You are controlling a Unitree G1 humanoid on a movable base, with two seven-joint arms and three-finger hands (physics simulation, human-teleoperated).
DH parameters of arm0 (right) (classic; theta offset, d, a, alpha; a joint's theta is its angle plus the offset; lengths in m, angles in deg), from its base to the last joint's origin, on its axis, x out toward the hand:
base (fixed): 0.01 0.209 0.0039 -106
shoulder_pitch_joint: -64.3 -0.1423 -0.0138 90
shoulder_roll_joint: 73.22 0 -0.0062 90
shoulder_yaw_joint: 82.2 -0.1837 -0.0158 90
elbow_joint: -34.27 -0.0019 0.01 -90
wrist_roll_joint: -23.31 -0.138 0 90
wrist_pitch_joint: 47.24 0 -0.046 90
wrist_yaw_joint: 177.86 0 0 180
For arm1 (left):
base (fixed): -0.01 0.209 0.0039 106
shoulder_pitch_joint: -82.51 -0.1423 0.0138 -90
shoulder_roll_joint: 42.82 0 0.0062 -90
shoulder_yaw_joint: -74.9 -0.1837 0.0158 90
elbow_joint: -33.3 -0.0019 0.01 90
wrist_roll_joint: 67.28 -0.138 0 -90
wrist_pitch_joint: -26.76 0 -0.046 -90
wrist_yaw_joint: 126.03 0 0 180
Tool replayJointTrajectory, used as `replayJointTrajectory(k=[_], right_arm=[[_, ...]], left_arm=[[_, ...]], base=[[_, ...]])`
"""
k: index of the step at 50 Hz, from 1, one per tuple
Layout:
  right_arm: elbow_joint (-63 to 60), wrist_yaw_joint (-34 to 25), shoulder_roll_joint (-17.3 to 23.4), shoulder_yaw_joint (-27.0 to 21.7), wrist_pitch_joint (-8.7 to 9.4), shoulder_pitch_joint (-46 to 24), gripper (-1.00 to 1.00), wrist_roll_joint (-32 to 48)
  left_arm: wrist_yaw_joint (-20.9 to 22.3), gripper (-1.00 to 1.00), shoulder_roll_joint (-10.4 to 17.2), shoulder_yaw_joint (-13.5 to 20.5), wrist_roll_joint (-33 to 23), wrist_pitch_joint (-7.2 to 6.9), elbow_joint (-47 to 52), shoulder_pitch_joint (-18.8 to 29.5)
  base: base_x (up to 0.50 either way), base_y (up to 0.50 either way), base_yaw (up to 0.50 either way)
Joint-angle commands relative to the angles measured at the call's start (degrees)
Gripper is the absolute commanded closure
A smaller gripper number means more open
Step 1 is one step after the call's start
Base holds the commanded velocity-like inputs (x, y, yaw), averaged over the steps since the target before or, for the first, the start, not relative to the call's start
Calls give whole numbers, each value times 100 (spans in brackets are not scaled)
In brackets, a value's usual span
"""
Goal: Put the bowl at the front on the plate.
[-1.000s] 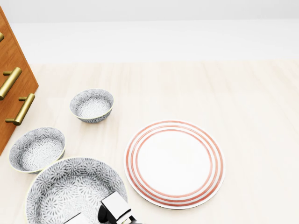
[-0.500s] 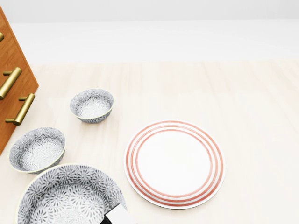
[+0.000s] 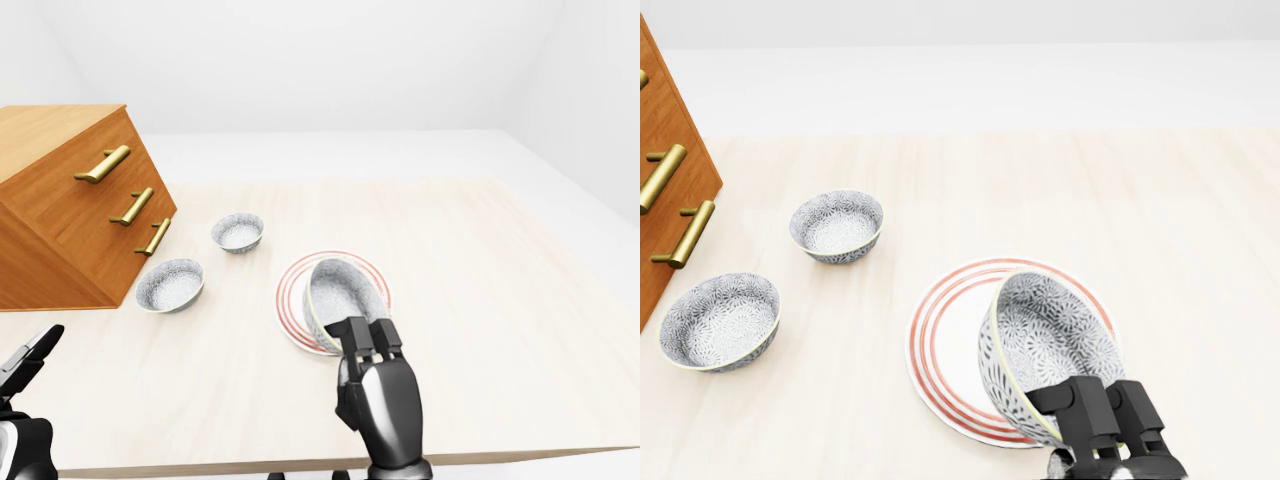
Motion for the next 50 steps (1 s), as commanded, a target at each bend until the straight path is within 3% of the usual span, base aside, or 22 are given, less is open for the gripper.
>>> replayJointTrajectory(k=[1, 8, 12, 17, 21, 50], right_arm=[[-400, -852, -704, -1412, 0, 101, 100, 481], [-673, -1667, -1218, -1736, 0, -177, 100, 1132], [-673, -1738, -1512, -2070, 0, -248, 100, 1458], [-762, -1492, -1711, -2503, 0, 144, 100, 188], [-895, -1619, -1922, -2673, 0, 298, 100, -74], [-860, -1780, -2172, -2847, 0, 280, 100, -3]], left_arm=[[0, -100, -8, -20, -23, 0, -51, 7], [0, -100, 4, -16, -3, 0, -41, 5], [0, -100, 4, -21, -2, 0, -50, 4], [0, -100, -1, -14, 0, 0, -4, -12], [0, -100, -8, -19, -21, 0, -37, -3], [0, -100, -5, -22, -17, 0, -38, -5]], base=[[0, 0, 0], [0, 0, 0], [0, 0, 0], [0, 0, 0], [0, 0, 0], [0, 0, 0]])
